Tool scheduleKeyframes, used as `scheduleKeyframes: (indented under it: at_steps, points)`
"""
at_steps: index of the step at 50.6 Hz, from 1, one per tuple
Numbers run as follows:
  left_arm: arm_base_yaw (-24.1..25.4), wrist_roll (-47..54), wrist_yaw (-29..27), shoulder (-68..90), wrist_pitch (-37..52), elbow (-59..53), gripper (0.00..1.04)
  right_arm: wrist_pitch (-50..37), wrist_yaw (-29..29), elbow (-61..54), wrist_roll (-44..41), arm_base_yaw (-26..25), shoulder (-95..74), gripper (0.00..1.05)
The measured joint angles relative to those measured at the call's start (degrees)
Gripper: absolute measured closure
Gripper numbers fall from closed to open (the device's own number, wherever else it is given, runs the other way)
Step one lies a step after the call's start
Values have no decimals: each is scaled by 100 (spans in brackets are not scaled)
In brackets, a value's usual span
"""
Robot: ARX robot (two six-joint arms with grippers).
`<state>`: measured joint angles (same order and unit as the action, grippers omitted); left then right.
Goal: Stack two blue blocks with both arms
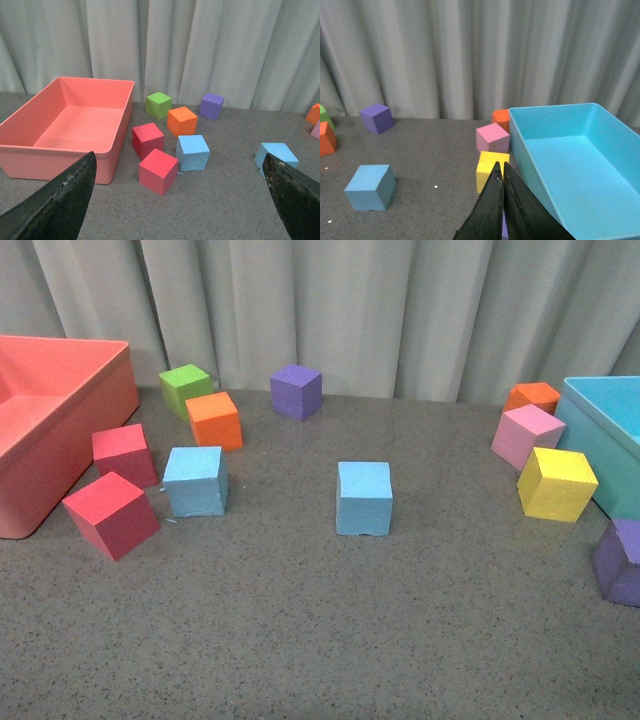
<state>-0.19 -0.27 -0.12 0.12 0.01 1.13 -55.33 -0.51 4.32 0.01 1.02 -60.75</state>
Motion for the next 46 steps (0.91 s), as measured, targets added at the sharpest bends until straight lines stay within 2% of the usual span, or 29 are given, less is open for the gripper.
scheduleKeyframes:
  at_steps: [46]
  points:
    - [-2, 0, 0, 0, 0, 0, 7, 3383, 42, -415, 0, -87, 3932, 104]
